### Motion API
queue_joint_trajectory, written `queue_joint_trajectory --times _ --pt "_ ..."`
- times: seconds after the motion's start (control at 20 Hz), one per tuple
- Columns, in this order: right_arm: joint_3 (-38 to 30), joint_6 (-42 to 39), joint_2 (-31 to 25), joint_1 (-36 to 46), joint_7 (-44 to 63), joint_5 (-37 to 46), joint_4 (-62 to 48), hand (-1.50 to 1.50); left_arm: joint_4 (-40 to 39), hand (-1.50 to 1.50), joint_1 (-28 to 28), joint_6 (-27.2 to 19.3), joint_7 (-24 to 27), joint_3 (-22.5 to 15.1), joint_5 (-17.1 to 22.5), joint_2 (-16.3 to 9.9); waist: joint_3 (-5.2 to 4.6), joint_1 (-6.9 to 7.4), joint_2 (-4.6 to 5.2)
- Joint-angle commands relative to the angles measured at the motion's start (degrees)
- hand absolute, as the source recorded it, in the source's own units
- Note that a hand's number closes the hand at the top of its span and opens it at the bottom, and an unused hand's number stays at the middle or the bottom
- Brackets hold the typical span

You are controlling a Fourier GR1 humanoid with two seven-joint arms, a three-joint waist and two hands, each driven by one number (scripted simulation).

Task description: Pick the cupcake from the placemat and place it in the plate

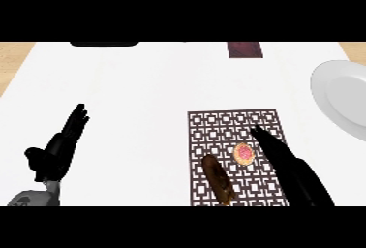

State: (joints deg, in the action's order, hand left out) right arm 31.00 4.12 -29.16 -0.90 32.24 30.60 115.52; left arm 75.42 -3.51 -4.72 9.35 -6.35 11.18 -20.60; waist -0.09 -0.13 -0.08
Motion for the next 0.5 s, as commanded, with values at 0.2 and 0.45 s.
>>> queue_joint_trajectory --times 0.2,0.45 --pt "-2.09 -8.48 4.61 4.69 5.82 2.04 -6.80 -1.50 4.27 0.00 2.61 2.10 -1.31 1.32 -0.90 0.68 0.10 0.48 0.05" --pt "-1.02 -13.87 5.92 5.81 9.81 5.21 -7.35 -1.50 -5.35 0.00 -3.72 3.24 1.01 4.10 -2.52 1.30 0.07 0.07 0.12"
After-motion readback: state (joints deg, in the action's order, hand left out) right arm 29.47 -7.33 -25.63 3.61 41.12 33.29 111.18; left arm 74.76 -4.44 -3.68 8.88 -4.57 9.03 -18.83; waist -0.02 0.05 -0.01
